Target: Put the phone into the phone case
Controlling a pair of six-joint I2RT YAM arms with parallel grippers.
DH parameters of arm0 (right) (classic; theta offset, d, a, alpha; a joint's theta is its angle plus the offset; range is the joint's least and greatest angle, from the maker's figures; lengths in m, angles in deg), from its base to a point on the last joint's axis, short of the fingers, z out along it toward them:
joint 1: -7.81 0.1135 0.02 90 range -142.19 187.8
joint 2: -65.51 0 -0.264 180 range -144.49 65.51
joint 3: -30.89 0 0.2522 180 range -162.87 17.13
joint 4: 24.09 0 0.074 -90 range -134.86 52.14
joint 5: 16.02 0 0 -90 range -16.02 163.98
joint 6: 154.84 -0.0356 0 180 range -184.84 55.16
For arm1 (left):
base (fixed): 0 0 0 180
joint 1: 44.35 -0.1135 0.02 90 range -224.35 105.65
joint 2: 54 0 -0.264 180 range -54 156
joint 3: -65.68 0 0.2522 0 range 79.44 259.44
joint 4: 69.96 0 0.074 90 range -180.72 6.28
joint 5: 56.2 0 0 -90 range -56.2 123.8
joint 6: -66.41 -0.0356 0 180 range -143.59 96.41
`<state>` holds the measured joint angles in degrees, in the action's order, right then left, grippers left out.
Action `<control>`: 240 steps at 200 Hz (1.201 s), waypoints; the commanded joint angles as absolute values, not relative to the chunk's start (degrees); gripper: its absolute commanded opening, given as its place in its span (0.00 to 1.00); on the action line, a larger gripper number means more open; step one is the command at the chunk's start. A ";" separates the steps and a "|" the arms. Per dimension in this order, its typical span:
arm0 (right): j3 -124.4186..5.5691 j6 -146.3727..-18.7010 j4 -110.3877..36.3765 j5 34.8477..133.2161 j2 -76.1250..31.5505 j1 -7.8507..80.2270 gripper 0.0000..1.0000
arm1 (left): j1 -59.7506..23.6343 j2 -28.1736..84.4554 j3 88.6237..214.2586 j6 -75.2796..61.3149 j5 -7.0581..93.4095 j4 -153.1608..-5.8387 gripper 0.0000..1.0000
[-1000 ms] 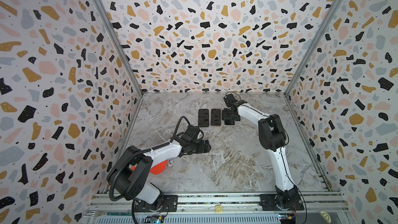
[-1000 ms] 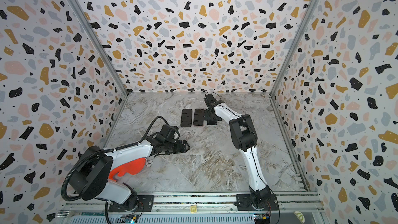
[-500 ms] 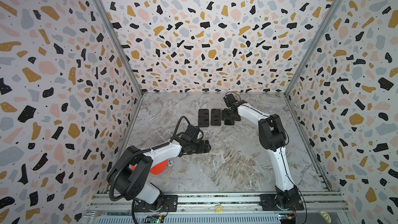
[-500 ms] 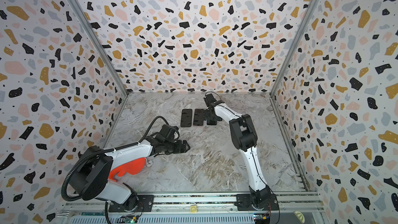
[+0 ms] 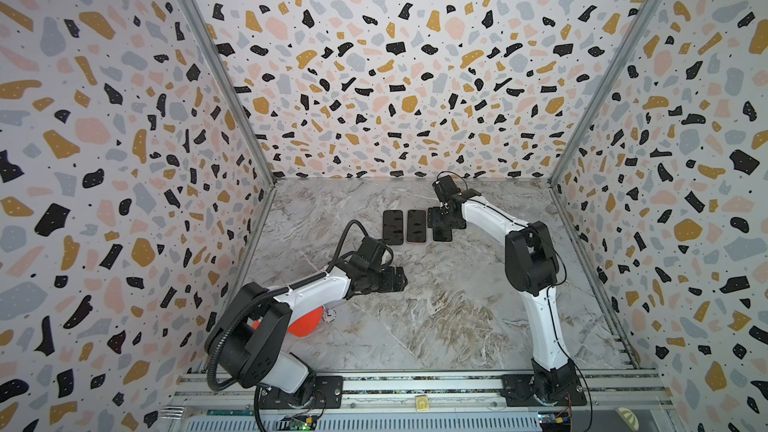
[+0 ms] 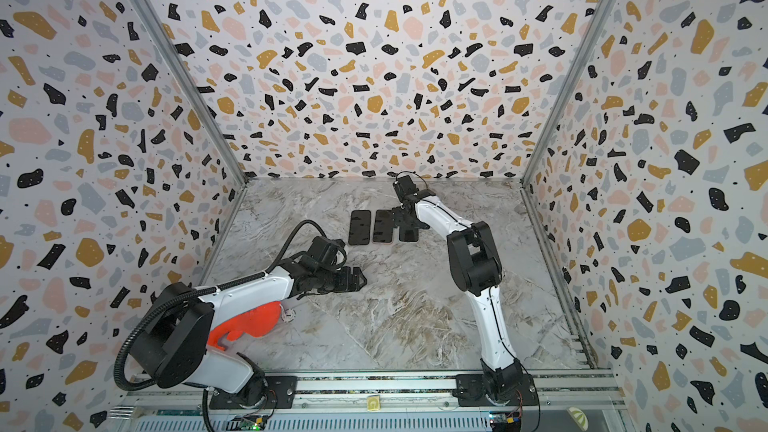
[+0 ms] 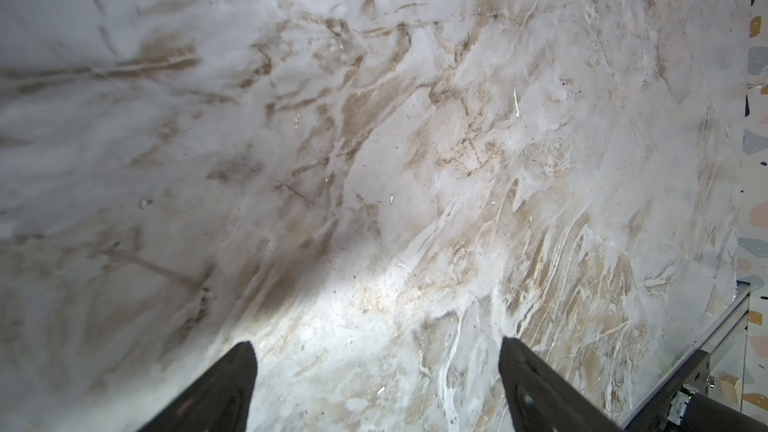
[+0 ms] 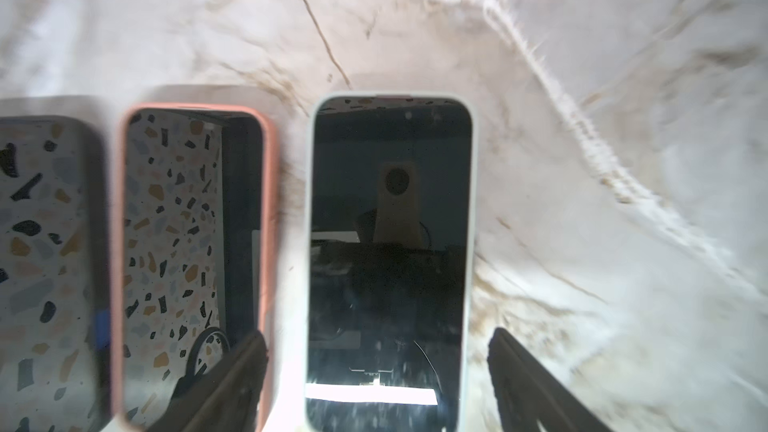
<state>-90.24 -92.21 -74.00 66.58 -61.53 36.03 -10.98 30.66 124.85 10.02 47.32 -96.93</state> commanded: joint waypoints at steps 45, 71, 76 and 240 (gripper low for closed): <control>-61.21 -82.37 -56.27 59.59 -33.36 39.57 0.88 | -11.48 24.46 130.15 5.60 37.91 -102.95 0.92; -46.61 -79.79 -45.18 55.08 -21.93 39.78 0.88 | -11.48 21.04 132.12 4.22 30.35 -104.52 0.92; -43.95 -79.03 -42.96 53.98 -19.87 39.79 0.88 | -11.48 20.18 132.30 4.06 28.52 -104.31 0.92; 11.25 -57.56 36.05 62.84 -8.46 20.90 0.80 | -28.23 21.90 106.25 -27.30 -3.82 -50.11 0.68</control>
